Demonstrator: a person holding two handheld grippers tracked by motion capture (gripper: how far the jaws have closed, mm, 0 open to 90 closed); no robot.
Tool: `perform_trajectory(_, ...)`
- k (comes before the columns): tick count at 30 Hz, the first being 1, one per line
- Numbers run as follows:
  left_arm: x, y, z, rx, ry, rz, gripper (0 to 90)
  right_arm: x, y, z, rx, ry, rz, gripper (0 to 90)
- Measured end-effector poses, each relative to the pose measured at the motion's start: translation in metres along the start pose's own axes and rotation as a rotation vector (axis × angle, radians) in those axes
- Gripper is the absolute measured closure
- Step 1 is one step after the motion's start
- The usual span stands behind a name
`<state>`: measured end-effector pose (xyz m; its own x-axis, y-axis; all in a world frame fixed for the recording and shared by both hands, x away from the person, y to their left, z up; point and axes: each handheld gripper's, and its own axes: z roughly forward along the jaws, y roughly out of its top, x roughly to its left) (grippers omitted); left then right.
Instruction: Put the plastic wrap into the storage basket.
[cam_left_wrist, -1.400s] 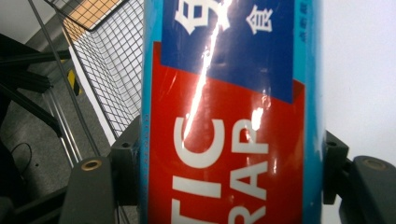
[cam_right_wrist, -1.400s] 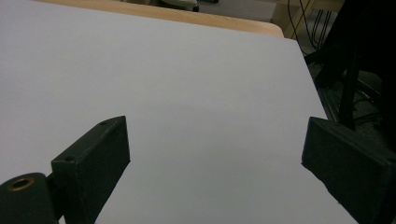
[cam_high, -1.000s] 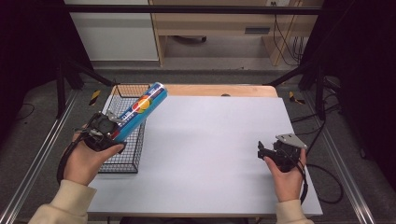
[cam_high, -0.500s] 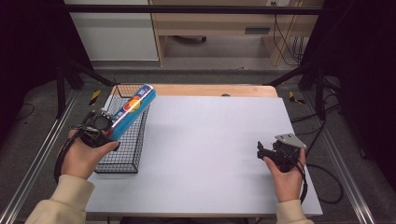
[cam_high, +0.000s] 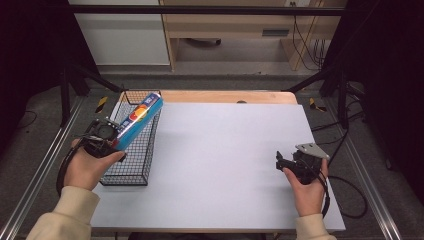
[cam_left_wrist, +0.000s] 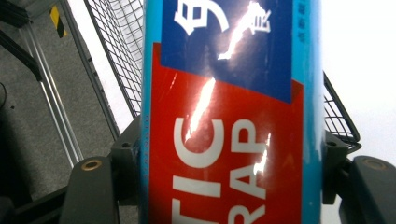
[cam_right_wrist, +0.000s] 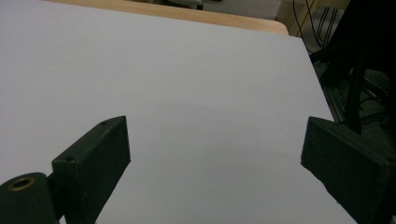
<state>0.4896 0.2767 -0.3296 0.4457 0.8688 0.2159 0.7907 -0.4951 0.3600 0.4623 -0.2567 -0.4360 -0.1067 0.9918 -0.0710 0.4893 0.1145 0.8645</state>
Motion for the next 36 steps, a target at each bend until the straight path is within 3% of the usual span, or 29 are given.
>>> perform_trajectory(5,0.002,0.0,0.003,0.015,-0.006,-0.016,31.7,0.001,0.0,0.001,0.002,0.004,-0.005,8.3)
perform_trajectory(8,0.006,0.0,0.007,0.031,-0.048,-0.048,31.7,0.001,-0.001,0.001,0.006,0.005,-0.001,8.5)
perform_trajectory(11,0.004,0.003,0.009,0.051,-0.014,-0.038,31.7,0.001,0.001,0.0,-0.003,0.007,0.003,8.7)
perform_trajectory(14,0.005,0.003,0.012,0.055,-0.044,-0.051,31.7,0.001,0.0,0.0,-0.001,0.013,0.006,8.8)
perform_trajectory(16,0.004,0.004,0.014,0.075,-0.022,-0.05,31.7,0.0,0.0,0.0,-0.001,0.017,0.012,8.8)
perform_trajectory(21,0.008,0.001,0.016,0.094,-0.017,-0.077,31.7,-0.001,0.001,0.0,-0.011,0.024,0.021,8.9)
perform_trajectory(25,0.01,-0.002,0.019,0.104,-0.03,-0.103,31.7,-0.001,0.001,0.0,-0.011,0.031,0.021,9.0)
perform_trajectory(36,0.011,-0.002,0.023,0.132,-0.04,-0.12,31.7,0.001,0.001,0.0,-0.012,0.039,0.021,8.9)
